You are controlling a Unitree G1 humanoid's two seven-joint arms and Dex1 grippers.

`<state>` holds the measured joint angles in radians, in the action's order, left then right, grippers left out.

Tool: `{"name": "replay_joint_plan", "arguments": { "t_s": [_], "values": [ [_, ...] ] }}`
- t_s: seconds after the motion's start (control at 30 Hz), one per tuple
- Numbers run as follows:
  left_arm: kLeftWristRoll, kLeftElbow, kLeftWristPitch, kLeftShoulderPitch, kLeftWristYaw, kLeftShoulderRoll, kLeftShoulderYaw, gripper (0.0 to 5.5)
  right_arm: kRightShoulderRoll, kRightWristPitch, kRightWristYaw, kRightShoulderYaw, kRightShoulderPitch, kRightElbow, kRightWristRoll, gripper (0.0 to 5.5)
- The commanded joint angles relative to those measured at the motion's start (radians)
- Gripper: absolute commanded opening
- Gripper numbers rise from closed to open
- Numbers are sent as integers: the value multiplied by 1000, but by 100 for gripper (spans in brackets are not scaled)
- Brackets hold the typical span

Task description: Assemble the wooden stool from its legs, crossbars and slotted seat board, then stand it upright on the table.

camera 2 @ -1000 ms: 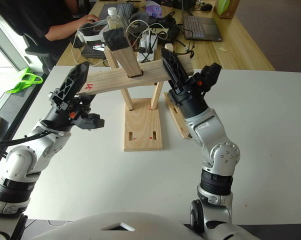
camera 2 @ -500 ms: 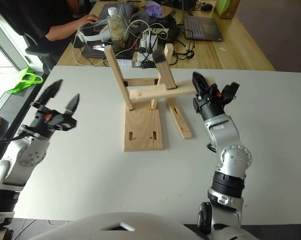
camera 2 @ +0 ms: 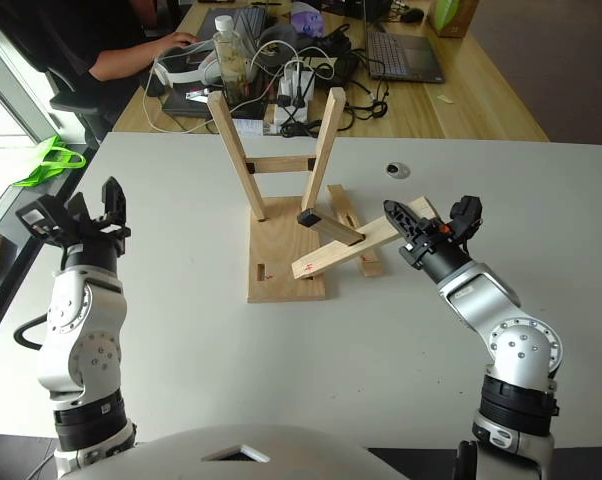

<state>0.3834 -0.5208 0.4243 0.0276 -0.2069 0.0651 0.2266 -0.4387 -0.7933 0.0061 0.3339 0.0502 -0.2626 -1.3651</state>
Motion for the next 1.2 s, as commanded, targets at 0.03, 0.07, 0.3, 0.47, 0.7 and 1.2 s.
{"name": "replay_joint_plan", "arguments": {
  "t_s": [0.03,0.07,0.3,0.47,0.7,1.2],
  "values": [
    [-45,-44,29,34,-16,-19,-42,312,-26,-3,19,-10,-10,-18,84,98],
    [-54,-49,29,40,-16,-23,-49,312,-28,1,24,-11,-11,-18,105,98],
    [-117,-69,37,69,-22,-30,-64,312,-65,-22,27,13,-17,-10,157,98],
    [-160,-66,52,105,-22,-43,-96,312,-79,-35,24,19,-17,-6,155,98],
    [-188,-61,53,110,-2,-49,-121,312,-91,-50,45,16,72,26,130,98],
    [-221,-58,36,136,3,-101,-136,312,-151,-131,157,3,134,64,206,98]
  ]
}}
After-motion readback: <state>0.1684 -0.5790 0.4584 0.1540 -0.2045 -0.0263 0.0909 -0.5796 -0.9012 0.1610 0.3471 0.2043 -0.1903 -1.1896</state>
